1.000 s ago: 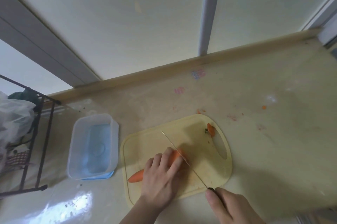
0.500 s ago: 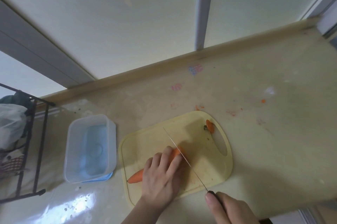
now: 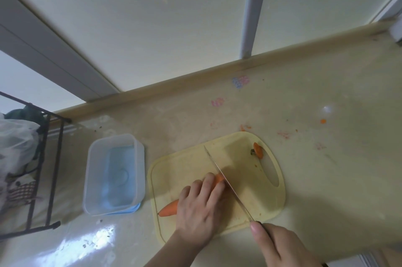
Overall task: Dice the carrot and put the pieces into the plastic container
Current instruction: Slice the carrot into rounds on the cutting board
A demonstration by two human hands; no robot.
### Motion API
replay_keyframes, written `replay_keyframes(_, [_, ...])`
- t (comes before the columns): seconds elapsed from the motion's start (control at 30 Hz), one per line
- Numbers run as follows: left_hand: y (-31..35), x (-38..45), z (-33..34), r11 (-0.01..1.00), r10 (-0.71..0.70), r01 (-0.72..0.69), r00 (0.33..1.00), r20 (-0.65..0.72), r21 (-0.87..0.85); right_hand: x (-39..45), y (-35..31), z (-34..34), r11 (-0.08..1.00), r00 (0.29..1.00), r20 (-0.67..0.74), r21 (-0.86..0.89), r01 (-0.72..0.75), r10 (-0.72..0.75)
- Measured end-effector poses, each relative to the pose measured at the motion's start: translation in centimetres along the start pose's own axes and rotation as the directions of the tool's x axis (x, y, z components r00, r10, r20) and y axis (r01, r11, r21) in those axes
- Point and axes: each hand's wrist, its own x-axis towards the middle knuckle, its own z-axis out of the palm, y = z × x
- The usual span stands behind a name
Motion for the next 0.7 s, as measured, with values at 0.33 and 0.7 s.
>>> replay_keyframes(0.33, [-0.3,0.4,-0.3,0.999,0.034,-0.034,0.999,-0.041,-0.005,0.8,0.4,-0.2,0.994,0.992,0.114,-0.101,-0.041,0.053])
replay_keyframes(0.7, [-0.4,0.5,-0.2,0.999,0.036,-0.038,0.998,-0.058,-0.031,3.0,0.2,1.6,0.982,0.98,0.076,0.044,0.182,-0.185])
